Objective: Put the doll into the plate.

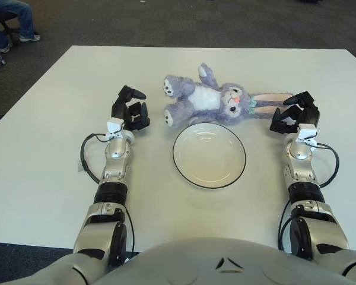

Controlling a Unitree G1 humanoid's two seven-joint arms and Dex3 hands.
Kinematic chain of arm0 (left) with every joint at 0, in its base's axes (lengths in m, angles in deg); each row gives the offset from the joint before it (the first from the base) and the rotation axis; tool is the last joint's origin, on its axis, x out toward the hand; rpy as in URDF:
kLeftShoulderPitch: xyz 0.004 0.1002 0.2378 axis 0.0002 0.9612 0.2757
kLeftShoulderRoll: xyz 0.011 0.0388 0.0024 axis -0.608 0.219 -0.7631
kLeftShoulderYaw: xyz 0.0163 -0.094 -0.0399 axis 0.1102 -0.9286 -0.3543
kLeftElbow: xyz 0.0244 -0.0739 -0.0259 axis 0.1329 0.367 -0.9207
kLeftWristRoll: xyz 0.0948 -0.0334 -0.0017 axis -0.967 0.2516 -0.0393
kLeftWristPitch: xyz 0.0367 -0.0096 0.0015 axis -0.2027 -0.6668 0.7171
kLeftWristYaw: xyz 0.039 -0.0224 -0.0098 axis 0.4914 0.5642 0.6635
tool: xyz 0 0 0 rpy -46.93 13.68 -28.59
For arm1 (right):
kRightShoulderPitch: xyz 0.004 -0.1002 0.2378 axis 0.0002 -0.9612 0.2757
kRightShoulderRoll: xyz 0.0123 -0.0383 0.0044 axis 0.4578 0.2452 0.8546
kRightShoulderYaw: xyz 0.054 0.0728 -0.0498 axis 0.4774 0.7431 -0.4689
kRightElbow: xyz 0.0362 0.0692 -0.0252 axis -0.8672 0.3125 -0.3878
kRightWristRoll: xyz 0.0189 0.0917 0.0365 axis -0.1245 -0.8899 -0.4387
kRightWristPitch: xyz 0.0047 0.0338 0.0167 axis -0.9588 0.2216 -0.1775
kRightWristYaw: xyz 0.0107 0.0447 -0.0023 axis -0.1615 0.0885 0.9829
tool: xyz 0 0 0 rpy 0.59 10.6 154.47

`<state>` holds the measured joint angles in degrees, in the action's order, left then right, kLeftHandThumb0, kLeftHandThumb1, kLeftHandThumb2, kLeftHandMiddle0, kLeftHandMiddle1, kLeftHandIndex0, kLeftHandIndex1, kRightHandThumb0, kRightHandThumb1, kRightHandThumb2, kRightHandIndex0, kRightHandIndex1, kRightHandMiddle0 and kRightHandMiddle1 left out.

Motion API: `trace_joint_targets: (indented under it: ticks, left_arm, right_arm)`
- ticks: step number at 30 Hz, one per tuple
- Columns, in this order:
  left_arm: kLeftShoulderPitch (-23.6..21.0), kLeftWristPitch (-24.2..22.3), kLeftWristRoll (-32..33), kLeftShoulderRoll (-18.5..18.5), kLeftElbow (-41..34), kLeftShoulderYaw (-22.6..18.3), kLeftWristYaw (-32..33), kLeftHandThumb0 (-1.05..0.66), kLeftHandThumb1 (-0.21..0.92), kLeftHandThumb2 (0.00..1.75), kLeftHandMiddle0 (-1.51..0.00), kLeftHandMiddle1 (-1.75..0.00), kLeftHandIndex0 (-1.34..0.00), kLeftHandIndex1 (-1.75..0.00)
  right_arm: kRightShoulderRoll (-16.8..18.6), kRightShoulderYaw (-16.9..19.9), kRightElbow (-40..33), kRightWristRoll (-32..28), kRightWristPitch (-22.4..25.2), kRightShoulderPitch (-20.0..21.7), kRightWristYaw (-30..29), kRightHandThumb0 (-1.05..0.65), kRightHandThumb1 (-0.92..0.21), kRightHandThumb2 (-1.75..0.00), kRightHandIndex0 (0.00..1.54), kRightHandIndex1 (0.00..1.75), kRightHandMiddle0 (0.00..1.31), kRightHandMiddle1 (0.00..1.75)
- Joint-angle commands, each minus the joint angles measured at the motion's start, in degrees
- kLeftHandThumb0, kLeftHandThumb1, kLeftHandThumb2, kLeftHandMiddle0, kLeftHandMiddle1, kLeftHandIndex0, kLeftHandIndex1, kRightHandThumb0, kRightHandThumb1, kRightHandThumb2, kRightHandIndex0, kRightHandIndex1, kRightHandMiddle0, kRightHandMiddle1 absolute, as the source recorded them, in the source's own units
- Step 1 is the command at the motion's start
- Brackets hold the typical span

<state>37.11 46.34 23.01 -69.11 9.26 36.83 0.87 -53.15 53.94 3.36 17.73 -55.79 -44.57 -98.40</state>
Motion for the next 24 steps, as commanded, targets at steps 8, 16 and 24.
trace_joint_targets:
  ticks: [8,16,24]
  left_arm:
    - [4.36,0.24,0.12,1.05,3.20,-0.21,0.43,-0.42,0.52,1.06,-1.09,-1.75,-0.46,-1.75]
    - [4.33,0.47,0.17,0.69,3.43,-0.07,-0.22,-0.42,0.52,1.06,-1.10,-1.75,-0.45,-1.75]
    - [4.15,0.44,0.10,0.70,3.69,-0.10,0.00,-0.42,0.53,1.04,-1.09,-1.75,-0.44,-1.75]
  right_arm:
    - [1.93,0.25,-0.32,-1.14,1.19,-2.78,1.06,-0.01,-0.04,-1.64,0.83,1.75,0.57,1.74]
    - [2.42,0.42,-1.71,-1.12,2.19,-3.09,1.00,-0.01,-0.07,-1.60,0.81,1.75,0.55,1.74]
    - [2.73,0.58,-2.72,-1.30,2.78,-3.17,1.12,-0.01,-0.12,-1.55,0.78,1.75,0.50,1.74]
